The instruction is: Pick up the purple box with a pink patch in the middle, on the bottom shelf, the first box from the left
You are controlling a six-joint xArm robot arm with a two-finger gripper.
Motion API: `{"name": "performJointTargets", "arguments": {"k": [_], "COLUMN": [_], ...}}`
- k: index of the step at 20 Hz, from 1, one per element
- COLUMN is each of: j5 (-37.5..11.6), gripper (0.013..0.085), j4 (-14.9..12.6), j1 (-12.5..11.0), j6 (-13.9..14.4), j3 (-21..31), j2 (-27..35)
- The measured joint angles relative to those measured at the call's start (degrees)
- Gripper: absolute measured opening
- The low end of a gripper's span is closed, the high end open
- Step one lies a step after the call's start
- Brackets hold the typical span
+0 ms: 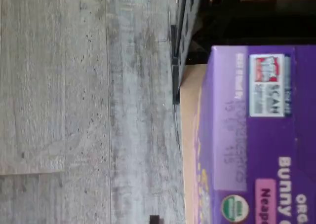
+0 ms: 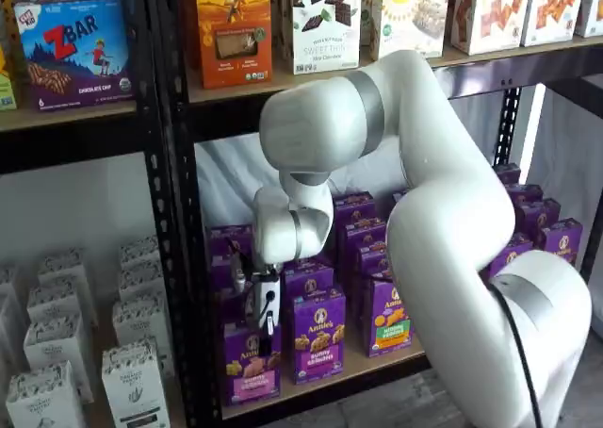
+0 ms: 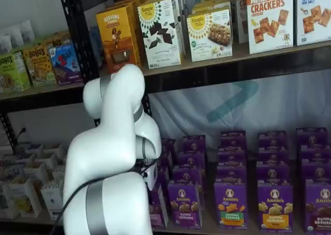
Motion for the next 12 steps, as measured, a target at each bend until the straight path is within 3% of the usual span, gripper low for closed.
{"name": "performJointTargets", "arguments": {"k": [4,12], "j5": [-0.2,-1.7], "gripper": [0.0610,0.0610], "j4": [-0.6,0.7], "j1": [0.1,0.3], "j6": [0.6,-0.5], "j3": [0.1,0.7], "j2": [0.1,-0.1]}}
